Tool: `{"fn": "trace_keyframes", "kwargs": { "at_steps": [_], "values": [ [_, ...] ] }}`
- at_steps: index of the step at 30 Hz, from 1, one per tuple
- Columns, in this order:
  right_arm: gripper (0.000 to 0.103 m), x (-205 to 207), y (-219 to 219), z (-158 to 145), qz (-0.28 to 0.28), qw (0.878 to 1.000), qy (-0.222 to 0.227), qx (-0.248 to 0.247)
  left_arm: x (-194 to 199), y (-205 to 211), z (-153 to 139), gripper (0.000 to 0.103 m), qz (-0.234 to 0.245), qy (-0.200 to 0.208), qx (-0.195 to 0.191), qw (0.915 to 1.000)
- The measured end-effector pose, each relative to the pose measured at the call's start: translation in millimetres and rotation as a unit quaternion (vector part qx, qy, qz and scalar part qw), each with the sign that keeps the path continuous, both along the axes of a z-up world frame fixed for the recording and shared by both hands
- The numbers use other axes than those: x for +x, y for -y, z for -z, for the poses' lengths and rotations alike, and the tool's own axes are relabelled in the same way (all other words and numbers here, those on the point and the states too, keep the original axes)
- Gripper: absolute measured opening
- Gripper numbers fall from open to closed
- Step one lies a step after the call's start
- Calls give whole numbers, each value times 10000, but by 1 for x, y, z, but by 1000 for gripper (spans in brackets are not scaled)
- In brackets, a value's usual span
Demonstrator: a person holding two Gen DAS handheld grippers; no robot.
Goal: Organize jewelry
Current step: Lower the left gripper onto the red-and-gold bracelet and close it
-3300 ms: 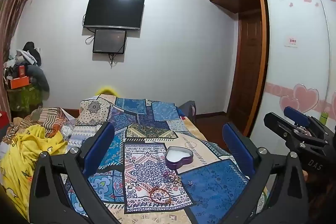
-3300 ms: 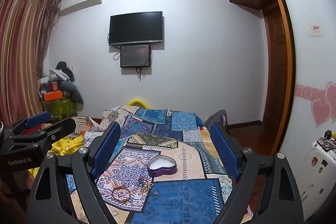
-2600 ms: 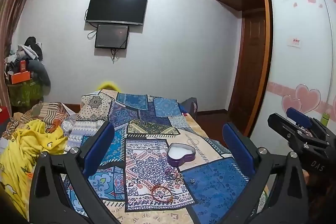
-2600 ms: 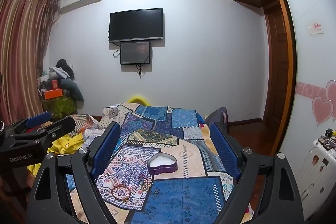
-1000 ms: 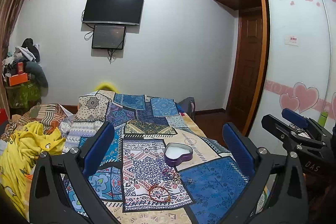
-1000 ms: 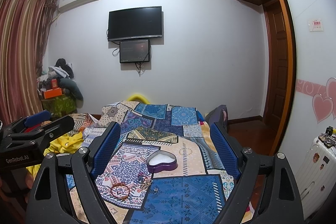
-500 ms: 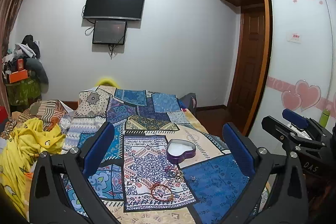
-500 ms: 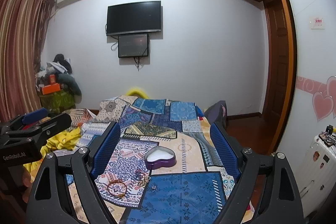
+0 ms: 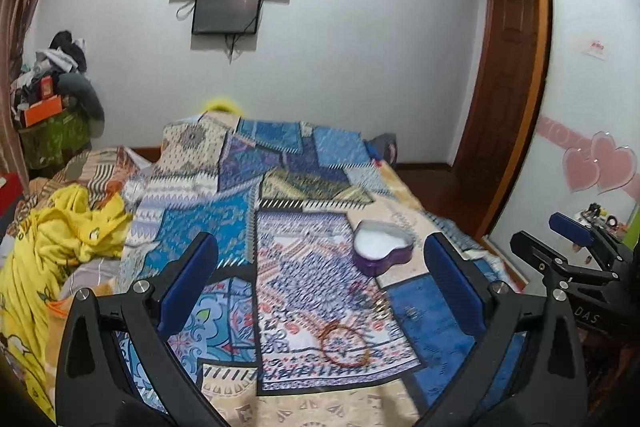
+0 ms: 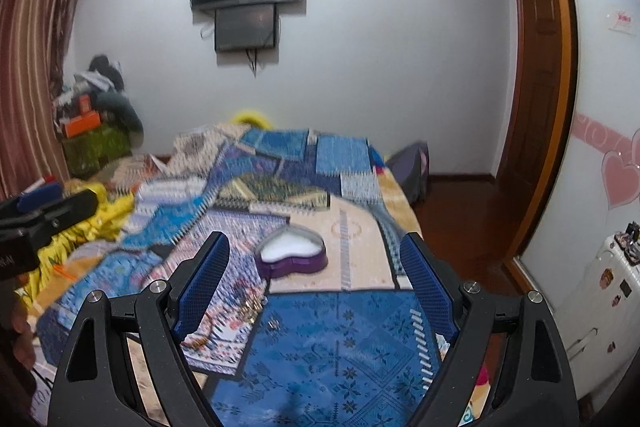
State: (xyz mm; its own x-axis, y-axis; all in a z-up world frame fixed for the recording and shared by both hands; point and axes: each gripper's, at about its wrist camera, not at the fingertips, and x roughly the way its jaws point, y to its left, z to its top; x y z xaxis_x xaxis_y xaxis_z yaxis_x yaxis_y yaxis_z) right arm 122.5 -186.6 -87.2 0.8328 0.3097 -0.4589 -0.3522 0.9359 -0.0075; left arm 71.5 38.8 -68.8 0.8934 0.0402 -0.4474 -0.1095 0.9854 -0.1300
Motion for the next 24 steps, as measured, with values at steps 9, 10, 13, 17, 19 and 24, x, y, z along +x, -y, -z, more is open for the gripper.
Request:
{"fn": "trace_keyframes", "kwargs": {
  "at_steps": [9, 10, 13, 17, 19, 24],
  "values": [
    [85, 32, -5, 49, -330, 9942, -988, -252, 40, -11, 58, 87, 218, -1030, -69, 9944],
    [85, 34, -5, 50, -352, 9937, -1037, -239, 44, -9, 65, 84, 265, -1135, -62, 9932],
    [81, 41, -7, 61, -459, 9910, -1239, -220, 53, -6, 83, 66, 472, -1430, -135, 9885],
    [73, 48, -11, 74, -660, 9857, -1538, -175, 63, -1, 106, 51, 718, -1863, -273, 9795],
    [65, 49, -13, 80, -779, 9825, -1682, -171, 64, 2, 112, 45, 800, -1977, -294, 9766],
    [48, 56, -22, 91, -1019, 9762, -1906, -199, 67, 7, 124, 34, 1055, -2158, -363, 9700]
  ]
}}
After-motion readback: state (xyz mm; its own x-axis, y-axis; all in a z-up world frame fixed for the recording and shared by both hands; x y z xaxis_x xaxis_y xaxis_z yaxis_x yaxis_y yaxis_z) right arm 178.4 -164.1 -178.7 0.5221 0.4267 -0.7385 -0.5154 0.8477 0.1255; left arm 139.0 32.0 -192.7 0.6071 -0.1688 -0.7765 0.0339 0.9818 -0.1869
